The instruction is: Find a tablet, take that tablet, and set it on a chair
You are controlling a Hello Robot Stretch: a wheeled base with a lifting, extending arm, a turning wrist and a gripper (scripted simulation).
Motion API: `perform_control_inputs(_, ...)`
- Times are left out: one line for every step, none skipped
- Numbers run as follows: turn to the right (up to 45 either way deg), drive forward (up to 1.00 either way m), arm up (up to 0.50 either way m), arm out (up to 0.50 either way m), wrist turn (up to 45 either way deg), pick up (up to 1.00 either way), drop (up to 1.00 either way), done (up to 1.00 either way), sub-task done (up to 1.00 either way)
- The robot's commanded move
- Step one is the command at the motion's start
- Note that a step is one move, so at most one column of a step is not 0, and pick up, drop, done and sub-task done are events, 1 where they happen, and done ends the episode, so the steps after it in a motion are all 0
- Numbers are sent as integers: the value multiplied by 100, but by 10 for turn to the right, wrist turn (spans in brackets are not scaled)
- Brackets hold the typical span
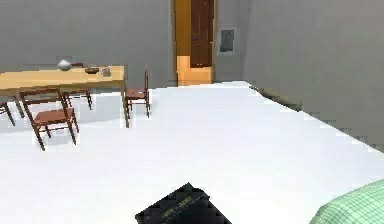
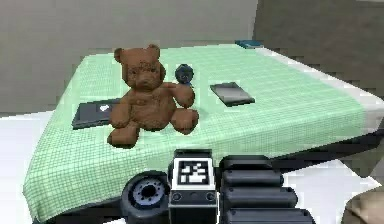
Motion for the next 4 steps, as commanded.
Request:
perform_control_inputs(-450, 0, 0, 0, 0, 0, 0, 0, 0)
perform_control_inputs(-30, 0, 0, 0, 0, 0, 0, 0, 0)
perform_control_inputs(0, 100, 0, 0, 0, 0, 0, 0, 0)
perform_control_inputs(0, 100, 0, 0, 0, 0, 0, 0, 0)
